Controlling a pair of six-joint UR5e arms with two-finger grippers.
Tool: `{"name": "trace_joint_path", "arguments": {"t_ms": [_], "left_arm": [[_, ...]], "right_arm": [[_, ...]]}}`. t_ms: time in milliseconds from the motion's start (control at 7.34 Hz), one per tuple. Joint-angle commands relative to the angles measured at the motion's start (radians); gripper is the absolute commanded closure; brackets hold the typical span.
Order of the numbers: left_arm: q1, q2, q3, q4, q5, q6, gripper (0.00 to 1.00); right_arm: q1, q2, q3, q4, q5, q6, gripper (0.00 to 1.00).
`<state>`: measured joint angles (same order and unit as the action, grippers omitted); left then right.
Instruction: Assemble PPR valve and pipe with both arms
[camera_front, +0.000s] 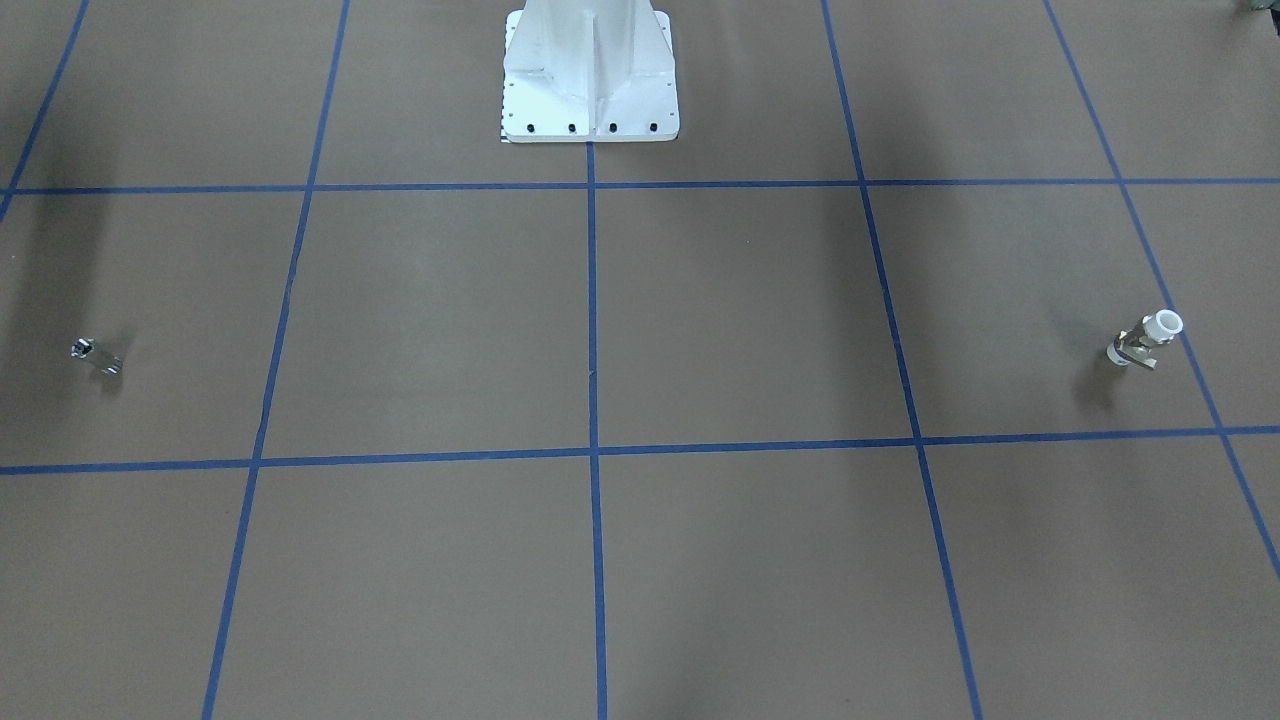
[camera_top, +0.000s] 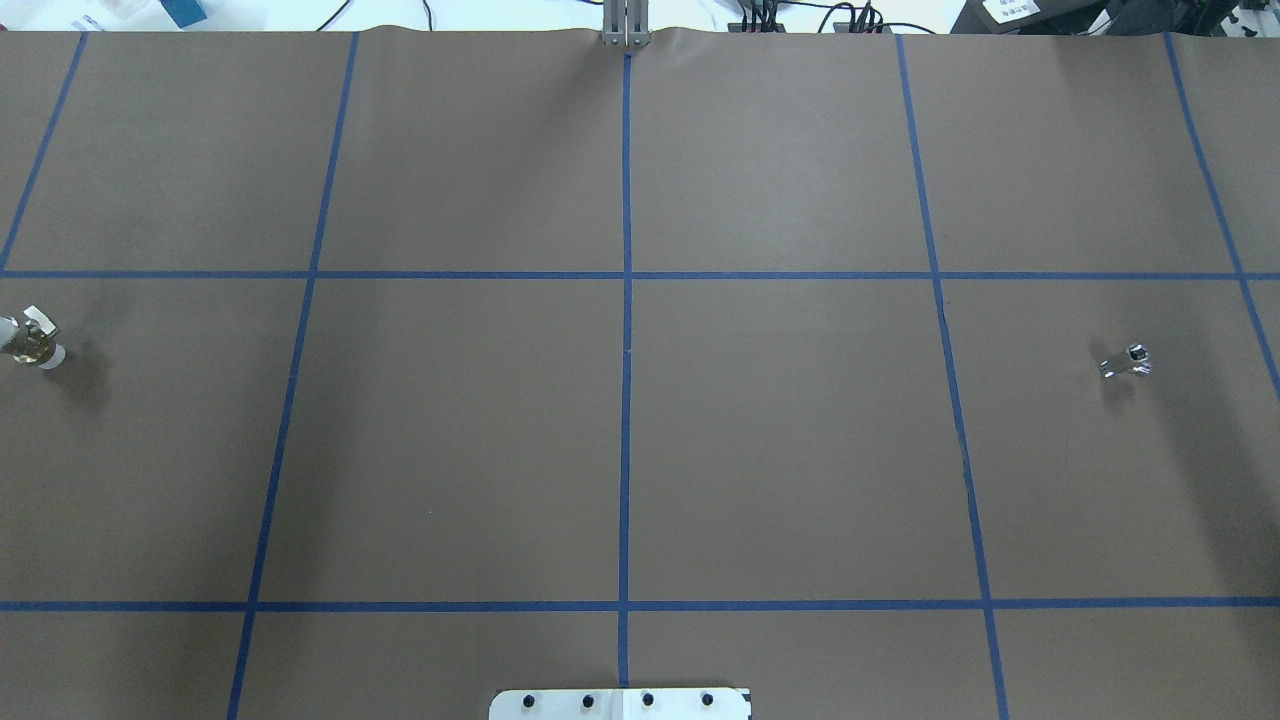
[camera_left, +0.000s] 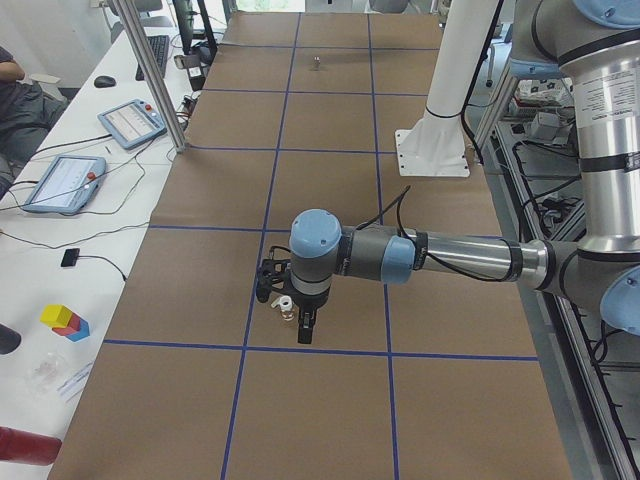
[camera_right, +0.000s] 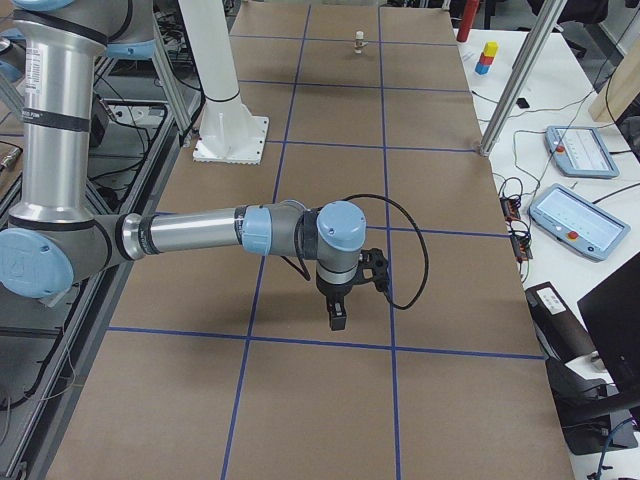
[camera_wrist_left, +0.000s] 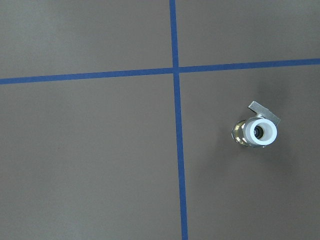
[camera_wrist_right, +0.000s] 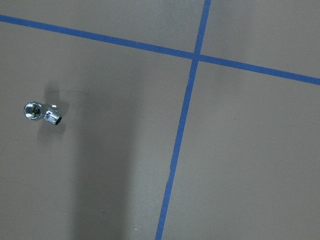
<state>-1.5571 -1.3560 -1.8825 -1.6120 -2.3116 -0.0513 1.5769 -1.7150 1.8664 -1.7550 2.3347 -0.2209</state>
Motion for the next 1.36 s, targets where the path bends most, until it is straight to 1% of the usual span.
{"name": "trace_joint_path", "arguments": {"t_ms": [0,545,817,953,1089,1225], "left_arm": [[0.000,0.001,-0.015,0.000,-0.012,-0.001,0.00],[0.005,-0.002,-0.012,-0.006,-0.012,-0.005,0.00],[0.089,-0.020,-0.004,-0.054,-0.008,-0.013,0.01],[0.130,-0.059,0.014,-0.055,-0.008,-0.130,0.00],[0.181,-0.087,0.035,-0.060,-0.006,-0.192,0.00],[0.205,-0.113,0.084,-0.107,-0.006,-0.200,0.00]], "right_arm": [[0.000,0.000,-0.001,-0.001,0.000,0.000,0.00],[0.000,-0.008,0.002,0.000,0.002,0.000,0.00],[0.000,-0.008,0.004,0.000,0.006,0.000,0.00],[0.000,-0.008,0.004,0.000,0.008,0.000,0.00],[0.000,-0.008,0.002,0.000,0.008,0.000,0.00],[0.000,-0.008,0.002,0.002,0.008,0.002,0.00]]}}
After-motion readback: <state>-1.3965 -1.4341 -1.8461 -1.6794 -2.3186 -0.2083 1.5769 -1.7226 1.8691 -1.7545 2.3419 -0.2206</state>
